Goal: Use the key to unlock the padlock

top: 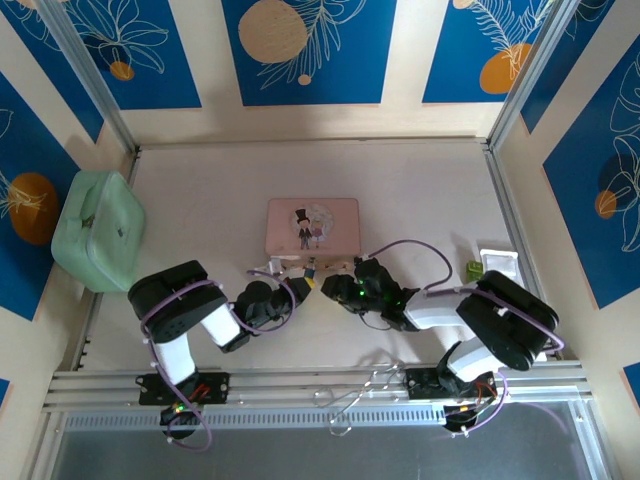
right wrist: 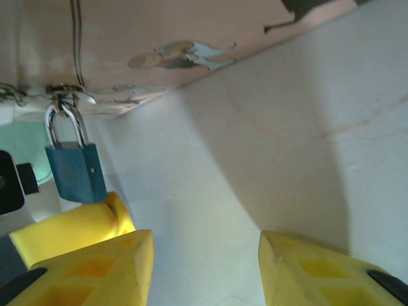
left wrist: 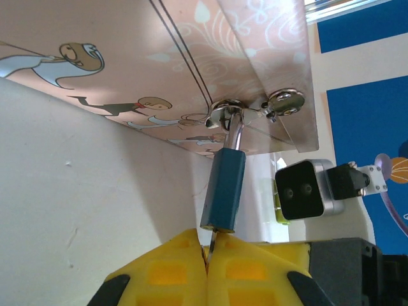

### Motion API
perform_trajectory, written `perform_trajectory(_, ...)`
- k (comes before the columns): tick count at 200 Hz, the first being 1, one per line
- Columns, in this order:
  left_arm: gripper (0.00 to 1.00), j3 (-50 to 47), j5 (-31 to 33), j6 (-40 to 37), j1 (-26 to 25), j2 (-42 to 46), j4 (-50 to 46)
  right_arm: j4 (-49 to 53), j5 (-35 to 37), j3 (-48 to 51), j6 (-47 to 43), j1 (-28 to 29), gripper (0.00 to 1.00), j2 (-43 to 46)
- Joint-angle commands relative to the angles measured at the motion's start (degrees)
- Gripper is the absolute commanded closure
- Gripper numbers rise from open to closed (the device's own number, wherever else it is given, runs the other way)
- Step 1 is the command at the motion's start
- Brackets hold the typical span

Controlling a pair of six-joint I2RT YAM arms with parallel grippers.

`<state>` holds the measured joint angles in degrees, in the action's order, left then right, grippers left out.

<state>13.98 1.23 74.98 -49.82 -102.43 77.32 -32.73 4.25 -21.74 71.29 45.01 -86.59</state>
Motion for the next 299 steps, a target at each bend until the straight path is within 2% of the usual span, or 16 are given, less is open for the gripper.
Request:
perform_trajectory(1,1.0,0.3,-1.3,-0.2,0.2,1.5,3.4,-7.3,-1.3,0.1,-0.1,-0.5,0.53,-3.5)
perform_trajectory(57,1.0,0.0,-1.2,-0.1,0.2,1.7,3.4,-9.7,0.9,0.8,-1.7,0.7,0.52,-0.3)
perform_trajectory(132,1.0,0.3,-1.3,-0.1,-0.1,1.1,3.4,-12.3,-0.2,-3.5,-1.9,-1.0,0.52,-4.4)
perform_trajectory(194,1.0,0.7,-1.4,0.1,-0.2,0.6,3.4,-7.6,0.0,-6.4,-0.8,-0.7,0.47,-6.1)
perform_trajectory(228,1.0,0.8,-1.5,0.1,-0.2,0.6,3.4,-6.5,-0.9,-7.2,-0.1,0.1,0.49,-8.1)
perform_trajectory(255,1.0,0.7,-1.5,0.3,-0.2,0.6,3.4,-11.3,-2.7,-6.9,-0.9,0.2,0.52,-9.3)
perform_trajectory(278,1.0,0.5,-1.3,0.5,-0.1,0.7,3.4,-12.3,1.3,-5.3,-1.2,1.3,0.51,-6.5)
perform_trajectory(299,1.0,0.3,-1.3,0.5,-0.1,0.5,3.4,-6.2,7.5,-4.4,-1.8,2.8,0.46,-1.0)
